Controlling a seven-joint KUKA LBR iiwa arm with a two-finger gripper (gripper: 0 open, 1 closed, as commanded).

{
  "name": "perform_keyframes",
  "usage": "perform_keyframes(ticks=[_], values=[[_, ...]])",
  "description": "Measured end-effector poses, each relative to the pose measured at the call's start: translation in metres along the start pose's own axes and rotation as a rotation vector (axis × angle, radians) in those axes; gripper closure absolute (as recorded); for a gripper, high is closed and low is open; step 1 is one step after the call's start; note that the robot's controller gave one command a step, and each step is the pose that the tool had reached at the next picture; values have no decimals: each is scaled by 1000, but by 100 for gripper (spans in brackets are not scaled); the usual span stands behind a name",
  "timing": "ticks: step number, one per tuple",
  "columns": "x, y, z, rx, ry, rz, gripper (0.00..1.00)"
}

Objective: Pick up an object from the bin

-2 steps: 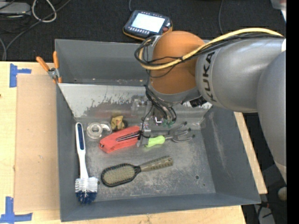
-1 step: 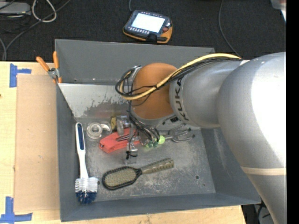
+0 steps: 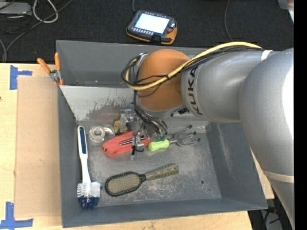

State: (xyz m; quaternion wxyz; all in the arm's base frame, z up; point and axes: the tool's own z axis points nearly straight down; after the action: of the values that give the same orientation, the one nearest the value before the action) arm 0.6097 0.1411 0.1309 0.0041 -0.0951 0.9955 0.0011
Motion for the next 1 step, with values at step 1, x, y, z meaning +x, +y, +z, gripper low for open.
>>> perform_keyframes(ticks=[1], values=[[5,-4,54,-3,14,31,0]])
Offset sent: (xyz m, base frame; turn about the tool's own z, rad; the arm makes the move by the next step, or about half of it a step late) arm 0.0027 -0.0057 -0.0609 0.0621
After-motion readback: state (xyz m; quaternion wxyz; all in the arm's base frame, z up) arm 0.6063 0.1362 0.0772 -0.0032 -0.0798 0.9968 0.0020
